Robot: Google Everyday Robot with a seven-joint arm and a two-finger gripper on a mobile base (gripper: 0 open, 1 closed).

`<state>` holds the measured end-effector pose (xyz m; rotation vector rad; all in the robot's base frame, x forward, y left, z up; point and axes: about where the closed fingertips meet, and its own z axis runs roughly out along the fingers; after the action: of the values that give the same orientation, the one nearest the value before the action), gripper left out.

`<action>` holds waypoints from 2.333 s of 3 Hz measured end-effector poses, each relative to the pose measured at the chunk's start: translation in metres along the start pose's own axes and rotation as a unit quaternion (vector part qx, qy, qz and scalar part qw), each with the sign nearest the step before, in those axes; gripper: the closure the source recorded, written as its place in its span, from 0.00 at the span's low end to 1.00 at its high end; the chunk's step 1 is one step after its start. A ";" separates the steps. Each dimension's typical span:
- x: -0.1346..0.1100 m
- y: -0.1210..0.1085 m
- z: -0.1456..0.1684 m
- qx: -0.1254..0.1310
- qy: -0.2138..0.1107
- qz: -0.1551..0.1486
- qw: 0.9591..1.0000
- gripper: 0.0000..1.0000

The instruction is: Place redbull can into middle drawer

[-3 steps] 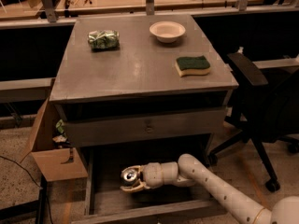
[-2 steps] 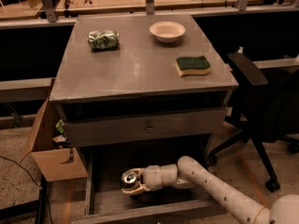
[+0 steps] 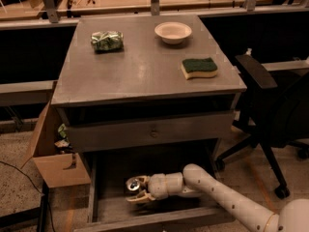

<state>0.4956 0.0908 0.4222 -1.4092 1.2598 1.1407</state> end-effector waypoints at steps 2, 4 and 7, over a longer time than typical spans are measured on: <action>-0.015 -0.003 -0.021 0.005 0.015 -0.019 1.000 0.34; -0.060 -0.001 -0.066 0.011 0.049 -0.040 0.998 0.41; -0.160 0.040 -0.167 0.089 0.066 -0.066 0.992 0.52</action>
Offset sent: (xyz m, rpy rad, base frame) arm 0.0064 -0.0365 0.0326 -0.0593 -0.0697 -0.0148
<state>0.4582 -0.0497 0.6065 -1.4287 1.3047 0.8366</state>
